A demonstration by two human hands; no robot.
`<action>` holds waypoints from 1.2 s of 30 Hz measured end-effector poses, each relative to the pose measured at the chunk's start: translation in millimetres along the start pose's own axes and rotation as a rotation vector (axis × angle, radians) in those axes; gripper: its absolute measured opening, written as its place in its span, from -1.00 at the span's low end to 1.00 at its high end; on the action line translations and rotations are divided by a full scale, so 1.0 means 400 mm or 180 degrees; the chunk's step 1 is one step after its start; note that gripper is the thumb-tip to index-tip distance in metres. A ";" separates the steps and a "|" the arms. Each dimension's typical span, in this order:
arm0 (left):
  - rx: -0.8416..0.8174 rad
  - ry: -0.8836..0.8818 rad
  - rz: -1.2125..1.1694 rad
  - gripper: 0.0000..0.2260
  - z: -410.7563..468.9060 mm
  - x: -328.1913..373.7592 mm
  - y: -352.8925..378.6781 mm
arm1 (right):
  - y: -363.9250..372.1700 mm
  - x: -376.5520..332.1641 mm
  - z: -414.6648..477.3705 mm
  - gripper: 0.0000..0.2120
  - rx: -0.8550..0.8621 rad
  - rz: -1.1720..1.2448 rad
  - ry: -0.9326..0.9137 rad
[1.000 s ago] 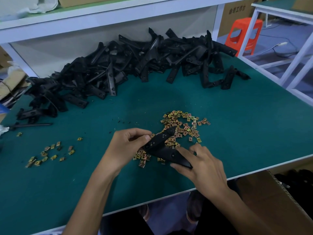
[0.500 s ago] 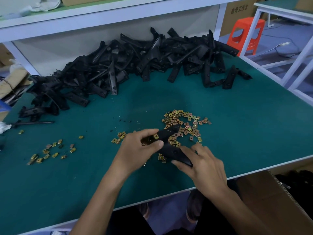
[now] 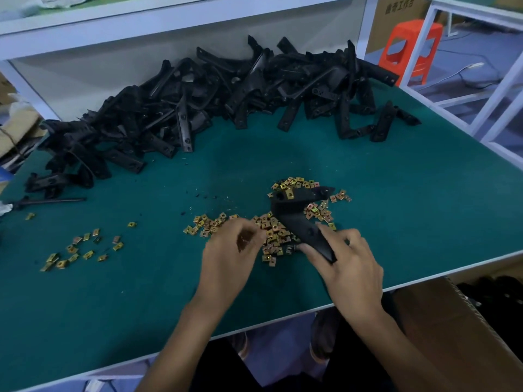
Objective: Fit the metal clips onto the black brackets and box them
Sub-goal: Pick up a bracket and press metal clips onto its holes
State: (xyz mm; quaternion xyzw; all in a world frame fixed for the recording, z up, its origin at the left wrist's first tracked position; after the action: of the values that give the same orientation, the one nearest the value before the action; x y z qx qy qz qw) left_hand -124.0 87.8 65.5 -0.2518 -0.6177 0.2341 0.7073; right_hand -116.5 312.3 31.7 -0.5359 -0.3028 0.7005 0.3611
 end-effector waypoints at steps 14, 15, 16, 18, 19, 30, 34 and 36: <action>-0.0496 0.0232 0.1642 -0.91 -0.005 0.013 0.071 | 0.006 -0.008 0.000 -0.55 -0.0064 -0.0120 -0.0089; -0.0467 0.0260 0.1597 -0.92 -0.003 0.016 0.068 | 0.006 -0.008 -0.001 -0.55 -0.0054 -0.0116 -0.0090; -0.0426 0.0296 0.1464 -0.92 -0.003 0.019 0.063 | 0.006 -0.009 -0.001 -0.55 -0.0038 -0.0112 -0.0096; -0.0332 0.0285 0.1018 -0.91 -0.007 0.014 0.048 | 0.003 -0.012 -0.001 -0.54 -0.0002 -0.0086 -0.0107; -0.0309 0.0194 0.0749 -0.89 -0.010 0.003 0.041 | 0.001 -0.013 -0.001 -0.54 0.0002 -0.0078 -0.0111; -0.0038 -0.0550 -0.1579 -0.73 0.011 -0.049 -0.037 | 0.006 -0.042 -0.008 -0.53 -0.0157 -0.0214 -0.0386; -0.0004 -0.0473 -0.1802 -0.79 0.010 -0.043 -0.065 | 0.002 -0.049 -0.010 -0.52 -0.0177 -0.0211 -0.0422; 0.0010 -0.0360 -0.1739 -0.80 0.011 -0.031 -0.079 | 0.003 -0.053 -0.010 -0.51 -0.0204 -0.0254 -0.0440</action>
State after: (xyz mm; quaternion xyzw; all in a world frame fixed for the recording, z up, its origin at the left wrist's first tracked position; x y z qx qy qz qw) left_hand -129.2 55.9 76.7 -0.0613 -0.7008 0.0493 0.7090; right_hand -109.3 294.2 41.0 -0.4851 -0.3704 0.7108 0.3497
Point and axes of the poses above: each hand's wrist, its own z-axis towards the middle knuckle, its own y-axis out of the palm, x = y × z, the point moved 9 cm from there along z, towards the middle knuckle, and after that the axes turned 12 degrees about -x, right-handed, at the moved point
